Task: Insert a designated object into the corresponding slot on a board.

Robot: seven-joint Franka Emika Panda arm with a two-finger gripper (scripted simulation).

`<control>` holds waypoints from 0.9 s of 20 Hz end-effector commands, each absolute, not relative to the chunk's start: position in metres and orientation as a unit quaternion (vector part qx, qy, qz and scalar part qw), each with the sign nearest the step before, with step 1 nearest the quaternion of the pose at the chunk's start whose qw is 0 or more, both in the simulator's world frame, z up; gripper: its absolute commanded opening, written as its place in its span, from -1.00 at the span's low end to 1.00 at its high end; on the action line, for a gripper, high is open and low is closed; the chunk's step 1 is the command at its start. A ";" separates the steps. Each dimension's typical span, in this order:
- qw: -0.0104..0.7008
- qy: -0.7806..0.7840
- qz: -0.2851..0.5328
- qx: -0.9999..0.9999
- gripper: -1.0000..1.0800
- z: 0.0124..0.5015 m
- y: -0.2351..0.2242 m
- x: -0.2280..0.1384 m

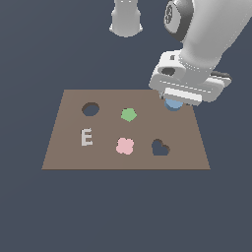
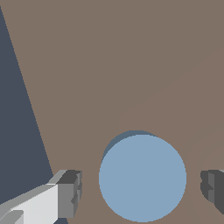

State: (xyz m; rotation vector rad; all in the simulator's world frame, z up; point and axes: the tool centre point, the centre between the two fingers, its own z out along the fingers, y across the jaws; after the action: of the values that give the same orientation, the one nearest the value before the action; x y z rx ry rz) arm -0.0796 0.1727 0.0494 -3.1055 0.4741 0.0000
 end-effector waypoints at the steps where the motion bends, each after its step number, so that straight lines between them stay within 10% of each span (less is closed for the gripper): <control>1: 0.000 0.151 0.000 -0.989 0.92 0.050 0.171 -0.079; 13: 0.000 0.151 0.000 -0.989 0.92 0.030 0.171 -0.079; 14: 0.000 0.151 0.000 -0.989 -1.00 0.030 0.171 -0.079; 18: 0.000 0.151 0.000 -0.989 -1.00 0.030 0.171 -0.079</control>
State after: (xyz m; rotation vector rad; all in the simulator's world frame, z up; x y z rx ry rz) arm -0.0794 0.1719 0.0309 -3.1051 0.4725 -0.0010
